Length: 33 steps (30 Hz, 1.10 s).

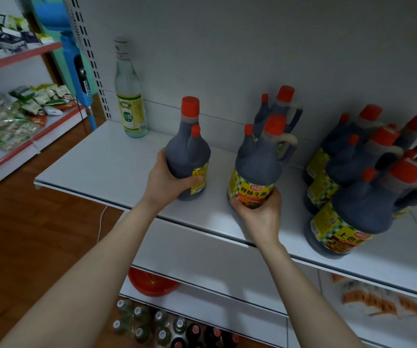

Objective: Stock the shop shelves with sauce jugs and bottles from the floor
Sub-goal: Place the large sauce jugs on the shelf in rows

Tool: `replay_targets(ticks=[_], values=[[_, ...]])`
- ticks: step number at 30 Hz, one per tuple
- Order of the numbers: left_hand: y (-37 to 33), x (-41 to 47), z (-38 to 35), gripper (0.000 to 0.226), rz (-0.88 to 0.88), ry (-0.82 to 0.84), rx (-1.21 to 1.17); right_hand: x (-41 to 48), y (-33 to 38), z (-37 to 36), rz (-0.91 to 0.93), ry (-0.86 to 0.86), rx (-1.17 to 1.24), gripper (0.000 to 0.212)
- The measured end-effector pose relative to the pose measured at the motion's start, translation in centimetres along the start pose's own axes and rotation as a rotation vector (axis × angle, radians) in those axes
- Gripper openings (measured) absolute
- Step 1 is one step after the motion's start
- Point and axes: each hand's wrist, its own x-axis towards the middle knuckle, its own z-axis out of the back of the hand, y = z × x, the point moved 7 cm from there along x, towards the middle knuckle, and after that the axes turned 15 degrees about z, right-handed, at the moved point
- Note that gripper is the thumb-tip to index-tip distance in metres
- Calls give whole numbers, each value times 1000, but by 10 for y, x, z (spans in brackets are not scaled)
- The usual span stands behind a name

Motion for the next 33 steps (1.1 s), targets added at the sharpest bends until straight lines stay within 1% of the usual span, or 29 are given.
replay_targets(ticks=[2,4,7,12,21,27,33], values=[[0,1,0,89,-6,-13,5,13,-7,-3,-29,-21,10,51],[1,2,1,86,-11,-14,3,26,-15,-5,-63,-44,8,55],[3,4,0,87,-13,-3,-15,40,-24,-9,-50,-10,-40,74],[4,5,0,86,-22,-7,-19,36,-38,-11,-99,81,83,81],[3,5,1,87,-26,-4,-1,36,-42,-11,-96,103,103,75],[3,4,0,88,-22,7,-4,33,-38,-10,-89,43,131,70],[4,5,0,87,-23,8,-14,33,-42,-10,-88,42,177,72]])
